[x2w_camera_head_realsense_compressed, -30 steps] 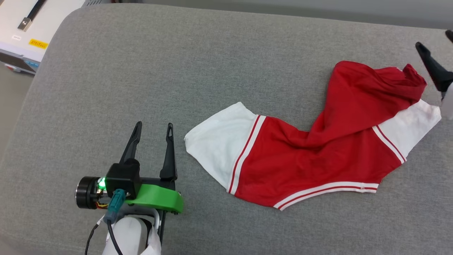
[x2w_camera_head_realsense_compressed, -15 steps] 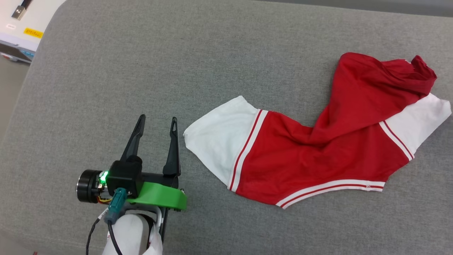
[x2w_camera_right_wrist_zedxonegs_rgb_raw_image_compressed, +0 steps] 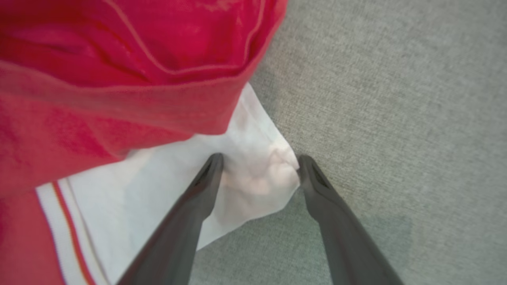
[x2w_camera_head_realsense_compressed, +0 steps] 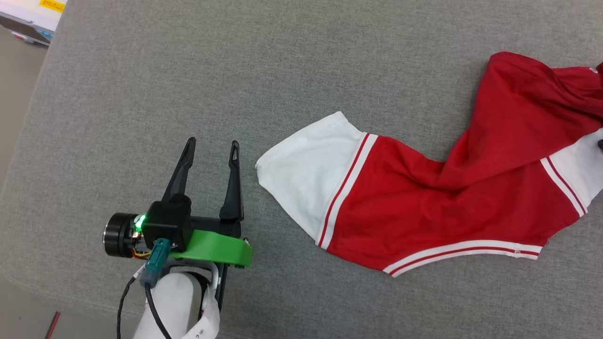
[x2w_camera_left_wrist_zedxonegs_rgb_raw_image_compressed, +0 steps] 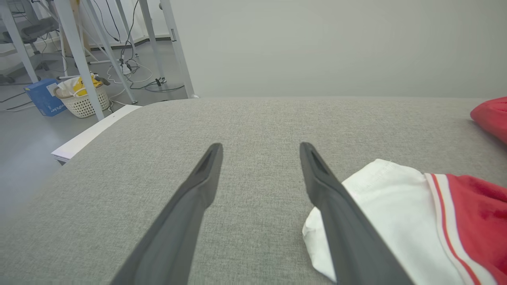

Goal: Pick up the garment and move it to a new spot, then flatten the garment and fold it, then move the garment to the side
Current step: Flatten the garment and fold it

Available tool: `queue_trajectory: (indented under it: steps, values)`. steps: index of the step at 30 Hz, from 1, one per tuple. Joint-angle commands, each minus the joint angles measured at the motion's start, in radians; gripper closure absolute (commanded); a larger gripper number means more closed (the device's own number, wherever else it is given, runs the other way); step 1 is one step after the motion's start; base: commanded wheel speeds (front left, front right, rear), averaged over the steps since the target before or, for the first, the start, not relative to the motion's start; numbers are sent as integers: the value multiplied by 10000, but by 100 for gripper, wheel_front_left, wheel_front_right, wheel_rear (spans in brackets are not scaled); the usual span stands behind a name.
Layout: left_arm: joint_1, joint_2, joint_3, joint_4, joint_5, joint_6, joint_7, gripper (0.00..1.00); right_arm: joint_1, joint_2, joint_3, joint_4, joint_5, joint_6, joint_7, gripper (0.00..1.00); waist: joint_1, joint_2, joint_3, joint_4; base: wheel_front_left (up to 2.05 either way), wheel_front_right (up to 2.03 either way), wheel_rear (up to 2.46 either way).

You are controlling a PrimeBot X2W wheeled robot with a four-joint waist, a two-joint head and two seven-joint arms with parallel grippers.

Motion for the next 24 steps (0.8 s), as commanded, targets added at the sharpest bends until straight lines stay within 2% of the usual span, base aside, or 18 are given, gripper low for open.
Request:
queue_trajectory:
  steps: [1, 2, 6, 12, 19, 24]
  values:
    - [-149, -42, 12, 47, -45, 69, -59, 0, 606, 451, 306, 173, 42, -7, 179, 51, 0, 0, -45, -50, 0, 0, 0]
    - [-133, -42, 21, 60, -44, 81, -59, 0, 625, 472, 272, 141, 78, -7, 132, 98, 0, 0, -85, -93, 0, 0, 0]
    - [-70, -43, 79, 152, -18, 70, -59, 0, 544, 418, 78, -238, 110, -7, -395, 100, 0, 0, -410, -325, 0, 0, 0]
    - [233, -43, 151, 358, 46, 3, -59, 0, 791, -48, -202, -1685, 243, -7, -1429, 100, 0, 0, -1244, -663, 0, 0, 0]
    - [800, -43, 315, 491, 120, -24, -59, 0, 2628, -1205, -924, -3733, 730, -7, -2073, 100, 0, 0, -2004, -1039, 0, 0, 0]
    - [1085, -40, 401, 532, 171, -125, -59, 0, 4485, -1671, -1946, -4326, 1112, -7, -2428, 100, 0, 0, -2260, -1268, 0, 0, 0]
